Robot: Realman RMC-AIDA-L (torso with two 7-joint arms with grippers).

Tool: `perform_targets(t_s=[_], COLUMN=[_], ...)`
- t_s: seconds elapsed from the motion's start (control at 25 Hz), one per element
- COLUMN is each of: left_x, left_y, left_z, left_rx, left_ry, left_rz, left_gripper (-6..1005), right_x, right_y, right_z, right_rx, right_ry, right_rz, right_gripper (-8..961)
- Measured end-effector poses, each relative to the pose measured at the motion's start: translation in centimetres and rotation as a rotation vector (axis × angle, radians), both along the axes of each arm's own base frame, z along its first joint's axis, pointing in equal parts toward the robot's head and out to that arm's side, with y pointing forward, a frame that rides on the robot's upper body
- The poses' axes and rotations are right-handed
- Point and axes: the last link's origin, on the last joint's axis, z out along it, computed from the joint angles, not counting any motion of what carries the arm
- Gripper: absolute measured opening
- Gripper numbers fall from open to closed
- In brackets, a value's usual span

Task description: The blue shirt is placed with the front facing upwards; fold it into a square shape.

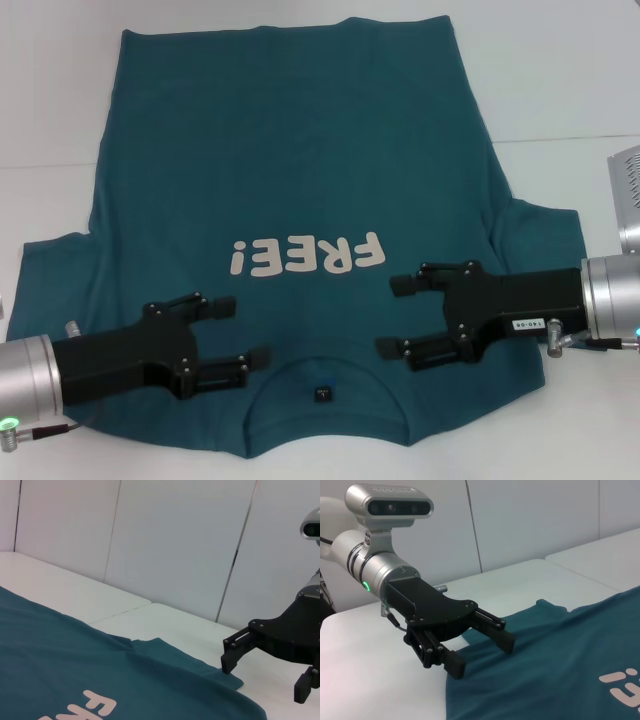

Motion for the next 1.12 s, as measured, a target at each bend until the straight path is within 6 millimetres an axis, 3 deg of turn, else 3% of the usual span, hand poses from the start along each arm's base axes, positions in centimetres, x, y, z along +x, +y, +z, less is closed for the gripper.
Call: perform_targets(t_s=[0.48, 0.64, 0.84, 1.12], left_x=[0.1, -0.3, -2.9, -7.5], left_y=[0.1, 0.5, 2.0, 2.5], left_z=[-0.3, 0.6, 5.5, 10.8], left_rx=[0.01, 0.052, 0.212, 0.203], left_ry=[0.001, -0.02, -0.158, -0.18], left_rz=[0.01, 0.043, 0.275, 0.621], left_gripper=[874, 874, 874, 875], right_x=[0.0, 0.0, 0.0, -0.2], right_y=[0.1, 0.1, 0.0, 0.0], right_z=[0.0, 0.0, -0.1, -0.2], right_rx=[0.006, 0.006, -0.003, -0.007], right_ry=[-0.003, -0.004, 0.002, 0.006], right_rz=[0.0, -0.001, -0.005, -0.002], right_gripper=[940, 940, 940, 940])
